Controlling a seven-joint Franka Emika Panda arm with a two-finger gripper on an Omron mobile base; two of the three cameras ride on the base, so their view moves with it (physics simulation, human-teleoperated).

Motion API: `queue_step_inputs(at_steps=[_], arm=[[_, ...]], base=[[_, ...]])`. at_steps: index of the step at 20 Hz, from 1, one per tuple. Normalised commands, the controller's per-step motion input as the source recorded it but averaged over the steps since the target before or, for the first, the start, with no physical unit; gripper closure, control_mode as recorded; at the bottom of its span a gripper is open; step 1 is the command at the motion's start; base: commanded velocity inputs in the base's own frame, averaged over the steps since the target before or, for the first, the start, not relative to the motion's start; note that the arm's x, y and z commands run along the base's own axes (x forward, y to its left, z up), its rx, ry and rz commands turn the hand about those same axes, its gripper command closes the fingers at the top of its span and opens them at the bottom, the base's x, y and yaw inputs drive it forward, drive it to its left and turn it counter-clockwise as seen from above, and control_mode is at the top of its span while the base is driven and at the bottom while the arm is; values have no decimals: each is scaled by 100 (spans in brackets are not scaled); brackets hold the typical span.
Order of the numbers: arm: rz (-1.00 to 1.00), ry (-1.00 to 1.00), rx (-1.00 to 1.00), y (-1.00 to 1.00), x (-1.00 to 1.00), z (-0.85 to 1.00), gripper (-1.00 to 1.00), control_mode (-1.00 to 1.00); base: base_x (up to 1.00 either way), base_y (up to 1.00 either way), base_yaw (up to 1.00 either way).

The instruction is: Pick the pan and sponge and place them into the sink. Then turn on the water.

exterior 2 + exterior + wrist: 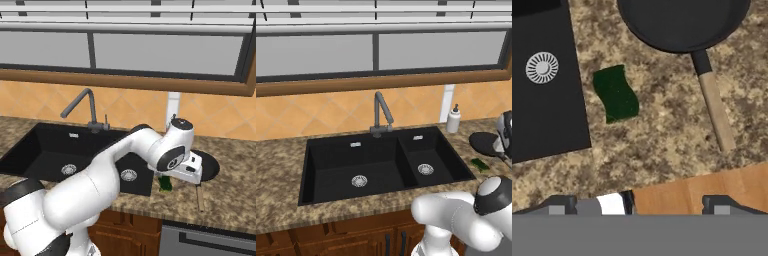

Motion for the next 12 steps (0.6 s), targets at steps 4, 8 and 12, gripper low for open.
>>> queue_step_inputs(at_steps=[4,8,12], arm=[[0,7,-4,-66,1,-63,-100,-100],[0,14,-12,-40,13,-61,-100,-100],[0,16,-4,-29,3,-47,-100,-100]], base=[[0,0,0],[0,0,0],[0,0,0]])
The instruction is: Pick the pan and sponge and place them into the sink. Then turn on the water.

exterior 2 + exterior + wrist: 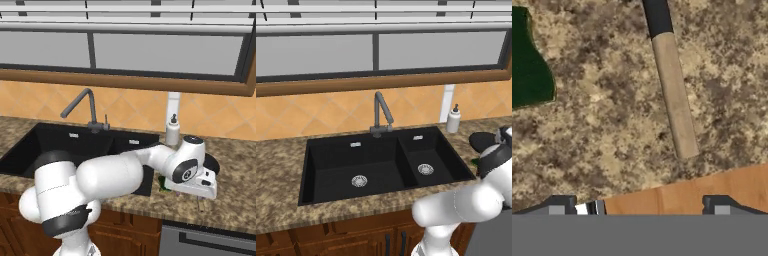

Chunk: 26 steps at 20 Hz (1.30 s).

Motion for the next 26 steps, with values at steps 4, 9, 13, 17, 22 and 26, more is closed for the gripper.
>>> queue_step_inputs(at_steps=[4,9,13,17,22,26], arm=[[0,5,3,-26,1,-37,-100,-100],[0,1,4,-17,2,-29,-100,-100],[0,0,2,-13,6,-14,-100,-100],[1,0,0,-16,17,-23,-100,-100],[4,0,0,-21,25,-21,-100,-100],[4,0,0,-16,15,-22,-100,-100]], base=[[0,0,0],[0,0,0],[0,0,0],[0,0,0],[0,0,0],[0,0,0]])
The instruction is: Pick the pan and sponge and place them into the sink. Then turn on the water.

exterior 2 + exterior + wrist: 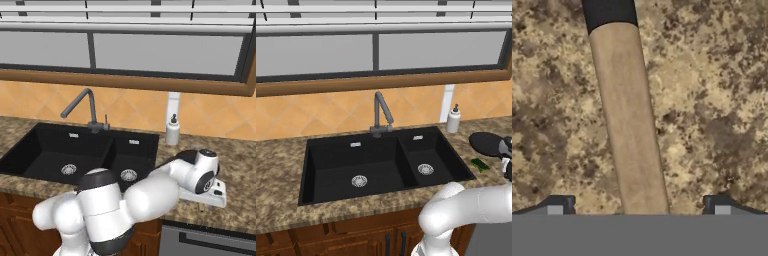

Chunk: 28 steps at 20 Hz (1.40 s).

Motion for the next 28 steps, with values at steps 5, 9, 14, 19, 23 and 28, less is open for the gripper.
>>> queue_step_inputs(at_steps=[5,9,14,19,23,28], arm=[[4,0,0,-1,0,-28,100,-100],[7,-1,0,33,-19,2,100,-100],[7,-6,0,29,-40,64,100,-100],[13,1,-1,74,-62,70,100,-100],[34,10,-10,100,-16,25,100,-100],[40,4,-8,100,0,21,100,-100]], base=[[0,0,0],[0,0,0],[0,0,0],[0,0,0],[0,0,0],[0,0,0]])
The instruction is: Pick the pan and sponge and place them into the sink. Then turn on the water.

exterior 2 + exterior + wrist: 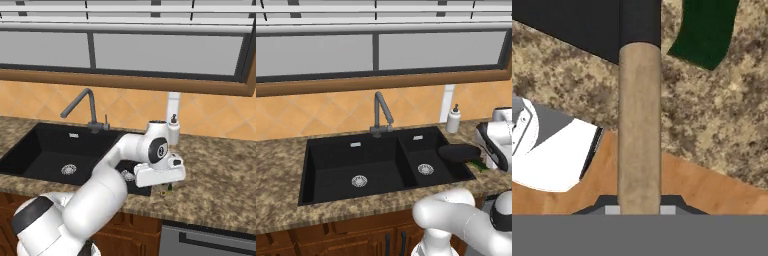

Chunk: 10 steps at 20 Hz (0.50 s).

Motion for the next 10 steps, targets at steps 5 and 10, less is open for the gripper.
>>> queue_step_inputs(at_steps=[5,10], arm=[[39,-1,0,100,2,35,100,-100],[31,-14,2,92,-19,68,100,-100]], base=[[0,0,0],[0,0,0]])
